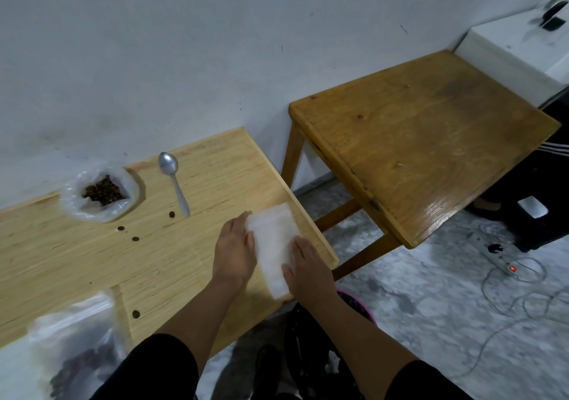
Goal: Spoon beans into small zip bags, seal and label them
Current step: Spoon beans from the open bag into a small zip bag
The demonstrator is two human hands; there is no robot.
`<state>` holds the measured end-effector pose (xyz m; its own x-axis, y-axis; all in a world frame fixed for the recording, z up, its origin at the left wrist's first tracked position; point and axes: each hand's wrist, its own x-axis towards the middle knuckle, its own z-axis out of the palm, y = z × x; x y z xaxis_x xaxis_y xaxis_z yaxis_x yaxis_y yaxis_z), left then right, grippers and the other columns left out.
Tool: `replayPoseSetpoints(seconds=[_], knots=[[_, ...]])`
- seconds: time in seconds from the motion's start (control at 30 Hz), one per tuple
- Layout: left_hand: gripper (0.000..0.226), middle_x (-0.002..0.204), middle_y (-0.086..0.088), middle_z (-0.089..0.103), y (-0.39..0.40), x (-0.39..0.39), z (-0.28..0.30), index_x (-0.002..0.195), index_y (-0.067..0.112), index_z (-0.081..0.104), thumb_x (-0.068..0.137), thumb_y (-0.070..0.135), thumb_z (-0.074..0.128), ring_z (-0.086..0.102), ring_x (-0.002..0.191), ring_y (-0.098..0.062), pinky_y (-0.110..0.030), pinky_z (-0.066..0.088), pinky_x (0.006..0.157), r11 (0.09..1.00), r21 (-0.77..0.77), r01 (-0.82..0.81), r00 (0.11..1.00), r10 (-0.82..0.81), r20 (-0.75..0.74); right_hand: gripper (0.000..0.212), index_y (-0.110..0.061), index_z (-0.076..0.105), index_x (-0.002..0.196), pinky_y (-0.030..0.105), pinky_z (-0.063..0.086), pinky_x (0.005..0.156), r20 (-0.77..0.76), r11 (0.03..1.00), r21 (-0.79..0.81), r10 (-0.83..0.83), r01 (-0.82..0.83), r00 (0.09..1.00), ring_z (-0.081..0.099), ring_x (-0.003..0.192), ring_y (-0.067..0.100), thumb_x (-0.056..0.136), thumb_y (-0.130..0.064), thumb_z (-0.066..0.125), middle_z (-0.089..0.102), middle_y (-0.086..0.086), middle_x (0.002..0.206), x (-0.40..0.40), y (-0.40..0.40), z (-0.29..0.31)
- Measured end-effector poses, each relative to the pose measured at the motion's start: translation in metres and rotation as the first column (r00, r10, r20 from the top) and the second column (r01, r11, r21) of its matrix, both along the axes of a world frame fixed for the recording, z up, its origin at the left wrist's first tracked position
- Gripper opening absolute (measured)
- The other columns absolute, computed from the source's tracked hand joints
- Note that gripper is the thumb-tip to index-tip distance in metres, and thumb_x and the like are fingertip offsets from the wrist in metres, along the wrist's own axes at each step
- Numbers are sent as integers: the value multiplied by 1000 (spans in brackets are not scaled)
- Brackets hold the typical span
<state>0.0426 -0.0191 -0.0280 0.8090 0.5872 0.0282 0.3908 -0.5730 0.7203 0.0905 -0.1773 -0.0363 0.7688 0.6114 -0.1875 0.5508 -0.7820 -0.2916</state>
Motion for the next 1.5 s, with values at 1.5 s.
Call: replayPoseSetpoints(seconds=[1.5], knots=[[11,83,12,63,64,-40,104,97,24,64,88,17,63,59,80,-9,-19,44,72,903,-299,-308,886,387,256,30,-20,63,115,18,47,86,-245,731,666,31,145,969,61,94,7,85,-15,65,65,-6,100,27,106,134]])
